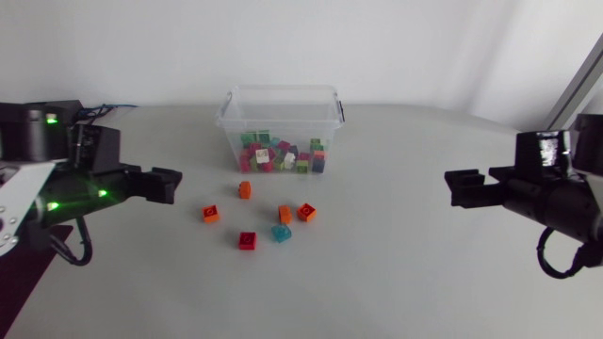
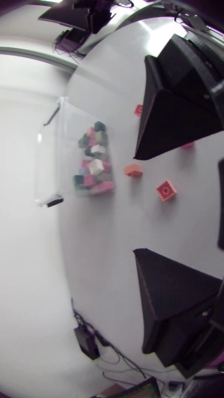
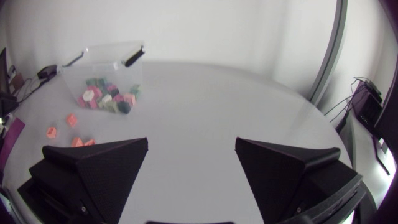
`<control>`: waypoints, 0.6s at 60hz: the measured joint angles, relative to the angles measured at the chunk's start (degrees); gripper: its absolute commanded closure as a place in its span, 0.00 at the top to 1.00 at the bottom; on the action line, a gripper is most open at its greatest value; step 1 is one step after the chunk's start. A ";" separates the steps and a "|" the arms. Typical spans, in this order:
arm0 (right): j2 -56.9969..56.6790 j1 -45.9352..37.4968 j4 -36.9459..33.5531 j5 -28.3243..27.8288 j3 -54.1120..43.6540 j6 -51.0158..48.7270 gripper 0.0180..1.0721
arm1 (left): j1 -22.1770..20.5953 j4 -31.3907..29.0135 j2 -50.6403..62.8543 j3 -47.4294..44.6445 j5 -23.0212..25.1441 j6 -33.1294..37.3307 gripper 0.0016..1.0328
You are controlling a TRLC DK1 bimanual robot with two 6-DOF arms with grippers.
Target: Place the duplo bricks in the container
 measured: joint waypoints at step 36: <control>19.56 4.04 -12.04 -9.20 6.99 -9.20 0.95 | -1.66 -15.72 36.85 18.97 2.93 34.47 0.95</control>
